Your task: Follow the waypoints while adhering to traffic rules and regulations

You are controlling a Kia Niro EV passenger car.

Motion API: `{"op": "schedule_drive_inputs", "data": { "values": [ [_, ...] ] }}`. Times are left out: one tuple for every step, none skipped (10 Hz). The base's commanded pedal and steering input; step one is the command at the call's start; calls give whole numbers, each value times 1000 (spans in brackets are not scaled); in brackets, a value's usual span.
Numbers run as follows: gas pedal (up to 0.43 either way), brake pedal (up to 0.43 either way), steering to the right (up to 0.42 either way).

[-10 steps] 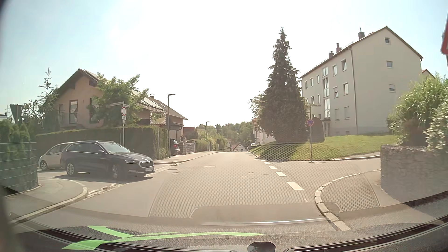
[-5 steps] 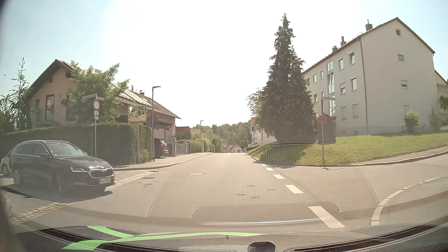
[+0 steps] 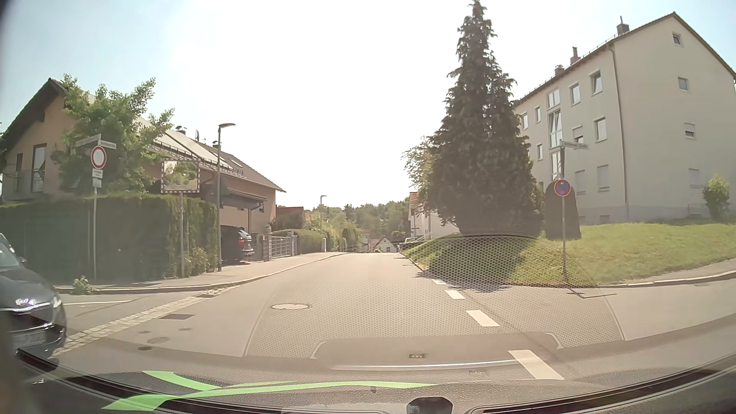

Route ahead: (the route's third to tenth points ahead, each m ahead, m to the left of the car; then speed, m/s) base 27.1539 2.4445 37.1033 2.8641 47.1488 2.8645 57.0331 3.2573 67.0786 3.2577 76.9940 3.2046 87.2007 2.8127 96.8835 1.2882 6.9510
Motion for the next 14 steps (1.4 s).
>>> {"op": "schedule_drive_inputs", "data": {
  "values": [
    [47, 0, -4],
    [47, 0, -6],
    [47, 0, -6],
    [47, 0, -7],
    [47, 0, -7],
    [47, 0, -7],
    [47, 0, -9],
    [47, 0, -11],
    [47, 0, -12],
    [47, 0, -13],
    [47, 0, -16],
    [47, 0, -17],
    [47, 0, -17],
    [47, 0, -18]
  ]
}}
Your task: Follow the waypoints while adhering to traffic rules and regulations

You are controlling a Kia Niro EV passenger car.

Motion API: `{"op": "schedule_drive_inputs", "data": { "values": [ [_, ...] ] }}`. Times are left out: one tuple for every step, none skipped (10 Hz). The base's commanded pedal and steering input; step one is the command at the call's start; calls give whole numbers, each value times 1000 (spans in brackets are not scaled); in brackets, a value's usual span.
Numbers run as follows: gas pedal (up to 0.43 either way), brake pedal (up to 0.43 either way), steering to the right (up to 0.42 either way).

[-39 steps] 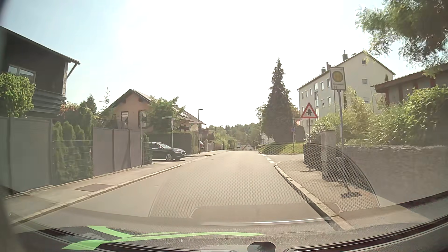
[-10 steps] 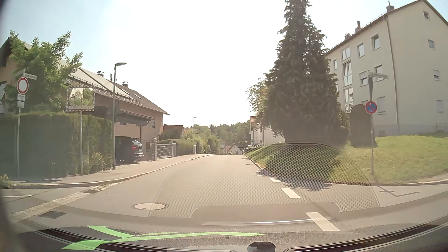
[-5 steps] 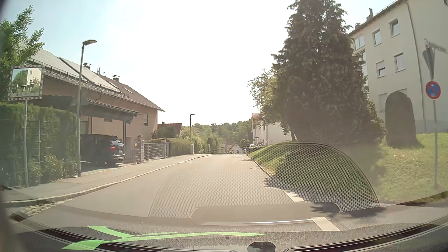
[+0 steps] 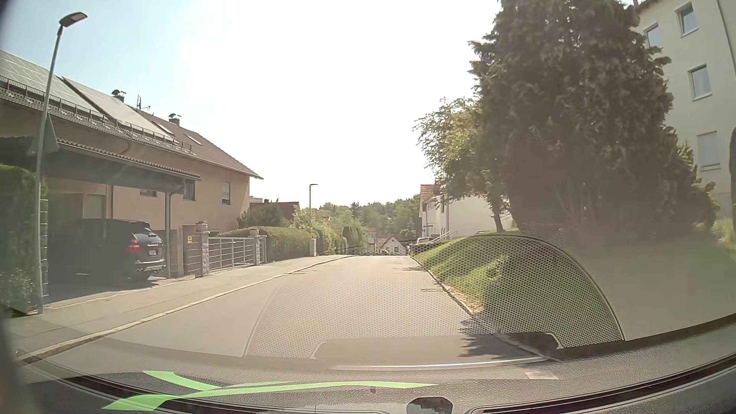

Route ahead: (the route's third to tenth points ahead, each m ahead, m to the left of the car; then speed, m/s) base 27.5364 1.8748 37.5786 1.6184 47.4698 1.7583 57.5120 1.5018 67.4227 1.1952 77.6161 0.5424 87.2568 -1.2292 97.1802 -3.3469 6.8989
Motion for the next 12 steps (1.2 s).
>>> {"op": "schedule_drive_inputs", "data": {
  "values": [
    [47, 0, -18],
    [47, 0, -19],
    [47, 0, -19],
    [47, 0, -19],
    [47, 0, -19],
    [47, 0, -19],
    [47, 0, -19],
    [47, 0, -18],
    [47, 0, -16],
    [47, 0, -13],
    [47, 0, -12],
    [47, 0, -12]
  ]
}}
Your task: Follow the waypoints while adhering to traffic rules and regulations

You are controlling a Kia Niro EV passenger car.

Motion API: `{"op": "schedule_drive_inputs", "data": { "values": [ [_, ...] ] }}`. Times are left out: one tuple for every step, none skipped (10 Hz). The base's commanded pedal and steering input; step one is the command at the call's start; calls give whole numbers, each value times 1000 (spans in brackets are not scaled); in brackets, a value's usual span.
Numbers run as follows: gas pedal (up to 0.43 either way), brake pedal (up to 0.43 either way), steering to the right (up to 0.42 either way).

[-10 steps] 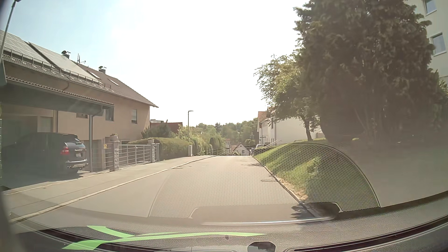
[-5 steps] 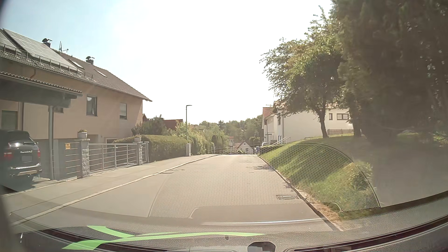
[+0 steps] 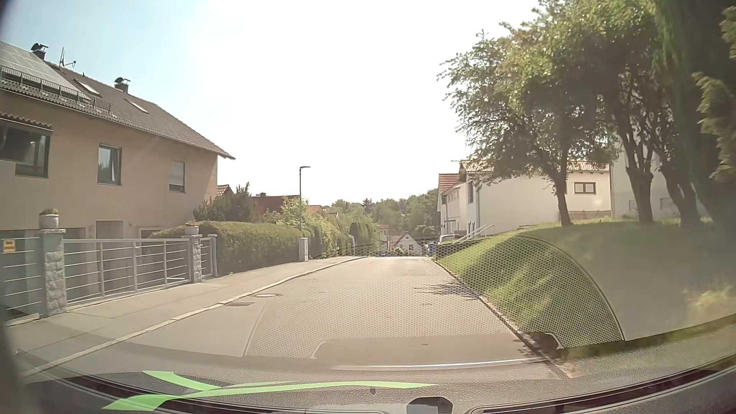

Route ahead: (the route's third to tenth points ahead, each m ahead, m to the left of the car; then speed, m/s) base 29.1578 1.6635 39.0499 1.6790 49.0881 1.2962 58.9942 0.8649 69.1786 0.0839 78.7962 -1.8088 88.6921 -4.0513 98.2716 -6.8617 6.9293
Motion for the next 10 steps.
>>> {"op": "schedule_drive_inputs", "data": {
  "values": [
    [47, 0, -11],
    [47, 0, -9],
    [47, 0, -6],
    [47, 0, -6],
    [47, 0, -5],
    [47, 0, -5],
    [47, 0, -5],
    [47, 0, -5],
    [47, 0, -5],
    [47, 0, -5]
  ]
}}
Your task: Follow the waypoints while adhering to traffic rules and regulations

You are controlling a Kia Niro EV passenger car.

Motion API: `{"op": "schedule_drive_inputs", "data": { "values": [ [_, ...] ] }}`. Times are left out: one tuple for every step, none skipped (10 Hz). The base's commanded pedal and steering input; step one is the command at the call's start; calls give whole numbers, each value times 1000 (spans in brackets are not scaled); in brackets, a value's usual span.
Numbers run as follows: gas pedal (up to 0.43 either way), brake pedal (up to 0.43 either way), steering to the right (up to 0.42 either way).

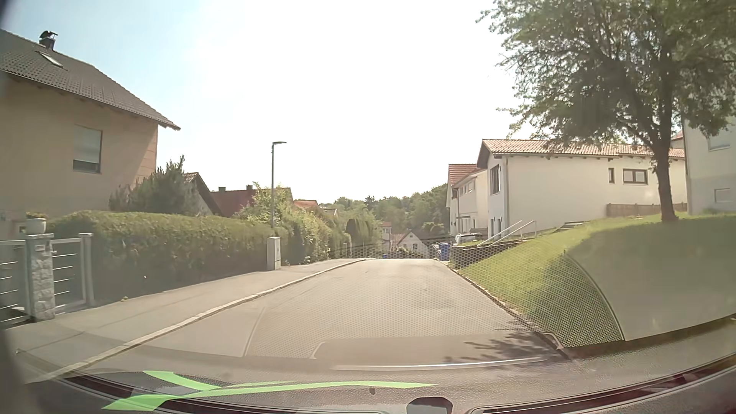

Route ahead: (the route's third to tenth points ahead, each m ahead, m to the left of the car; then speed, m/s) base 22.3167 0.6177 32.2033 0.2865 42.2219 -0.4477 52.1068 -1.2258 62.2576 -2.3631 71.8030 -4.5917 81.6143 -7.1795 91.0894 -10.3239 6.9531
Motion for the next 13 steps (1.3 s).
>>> {"op": "schedule_drive_inputs", "data": {
  "values": [
    [47, 0, -5],
    [39, 0, -5],
    [39, 0, -5],
    [39, 0, -4],
    [39, 0, -4],
    [39, 0, -4],
    [39, 0, -3],
    [39, 0, -2],
    [39, 0, 0],
    [39, 0, 0],
    [39, 0, 0],
    [39, 0, 1],
    [39, 0, 4]
  ]
}}
